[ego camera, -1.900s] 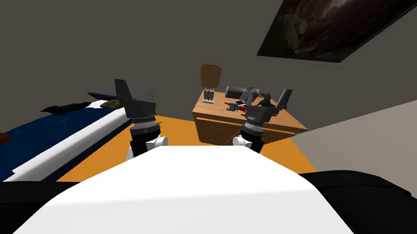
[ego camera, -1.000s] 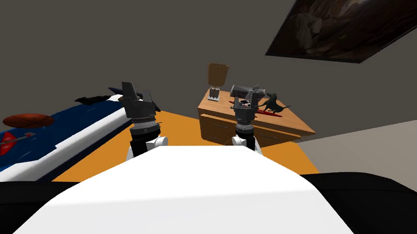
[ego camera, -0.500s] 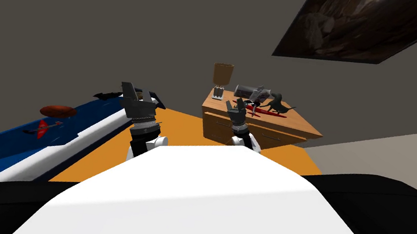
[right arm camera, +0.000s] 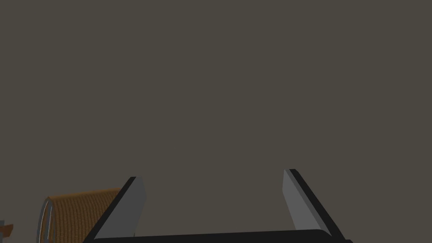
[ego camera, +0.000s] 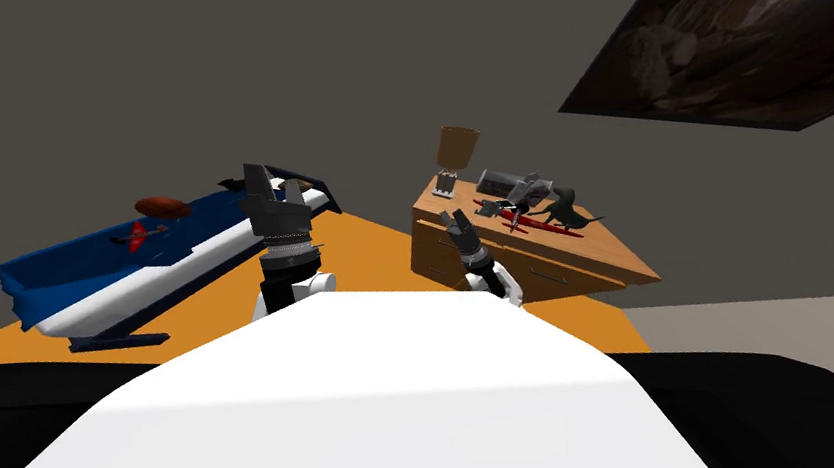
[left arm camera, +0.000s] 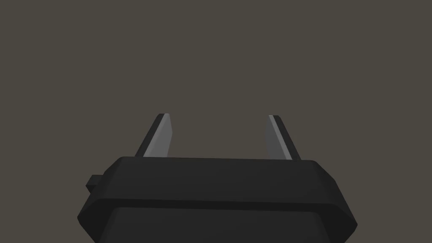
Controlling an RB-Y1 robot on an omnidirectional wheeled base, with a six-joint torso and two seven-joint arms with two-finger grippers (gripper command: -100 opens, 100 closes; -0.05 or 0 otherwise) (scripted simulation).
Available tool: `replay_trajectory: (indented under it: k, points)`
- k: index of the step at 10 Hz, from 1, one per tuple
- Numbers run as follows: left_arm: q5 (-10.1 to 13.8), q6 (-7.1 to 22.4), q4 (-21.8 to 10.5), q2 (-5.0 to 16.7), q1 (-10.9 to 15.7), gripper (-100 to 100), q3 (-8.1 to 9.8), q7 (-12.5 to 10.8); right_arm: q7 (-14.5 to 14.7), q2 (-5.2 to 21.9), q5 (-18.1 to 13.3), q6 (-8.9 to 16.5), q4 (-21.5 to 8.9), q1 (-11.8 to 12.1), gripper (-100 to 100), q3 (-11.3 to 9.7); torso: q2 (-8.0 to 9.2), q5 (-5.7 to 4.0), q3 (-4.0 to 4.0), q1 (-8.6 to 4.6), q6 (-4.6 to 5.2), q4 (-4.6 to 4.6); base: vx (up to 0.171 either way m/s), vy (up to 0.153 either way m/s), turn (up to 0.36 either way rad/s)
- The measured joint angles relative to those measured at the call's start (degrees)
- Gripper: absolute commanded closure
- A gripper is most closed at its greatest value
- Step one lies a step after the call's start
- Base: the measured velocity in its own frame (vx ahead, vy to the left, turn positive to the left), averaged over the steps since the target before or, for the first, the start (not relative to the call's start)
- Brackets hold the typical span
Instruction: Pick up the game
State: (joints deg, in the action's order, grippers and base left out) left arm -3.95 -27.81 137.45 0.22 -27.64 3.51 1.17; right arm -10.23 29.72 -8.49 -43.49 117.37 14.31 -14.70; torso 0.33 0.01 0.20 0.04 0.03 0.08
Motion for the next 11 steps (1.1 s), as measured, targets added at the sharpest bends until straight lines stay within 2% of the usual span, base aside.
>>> replay_trajectory:
  k: [3,5,6,10,11]
  points:
    - [0.0,0.0,0.0,0.0,0.0,0,0.00,0.0,-0.2,5.0,-3.2,-1.6,-4.3,-3.5,-100,-3.0,-0.01,-0.01,-0.01,-0.01,-0.04,-0.01,-0.080,0.025,0.138]
    - [0.0,0.0,0.0,0.0,0.0,0,0.01,0.0,-0.3,7.9,-4.1,-2.6,-5.4,-3.7,-100,-3.6,-0.15,-0.02,-0.08,-0.08,0.02,-0.03,-0.044,0.015,0.099]
    - [0.0,0.0,0.0,0.0,0.0,0,0.00,0.0,-0.3,9.4,-5.1,-3.9,-7.6,-4.9,-100,-4.6,-0.14,-0.02,-0.09,-0.08,-0.04,-0.04,-0.067,0.022,0.112]
    - [0.0,0.0,0.0,0.0,0.0,0,0.00,0.0,-0.6,16.0,-9.2,-6.6,-13.3,-9.0,-100,-8.3,0.00,0.00,0.00,0.02,-0.03,0.00,-0.092,0.037,0.171]
    - [0.0,0.0,0.0,0.0,0.0,0,0.01,0.0,-0.8,17.8,-9.9,-6.9,-13.8,-9.5,-100,-8.8,-0.01,-0.01,0.00,-0.05,0.04,0.00,-0.033,0.012,-0.053]
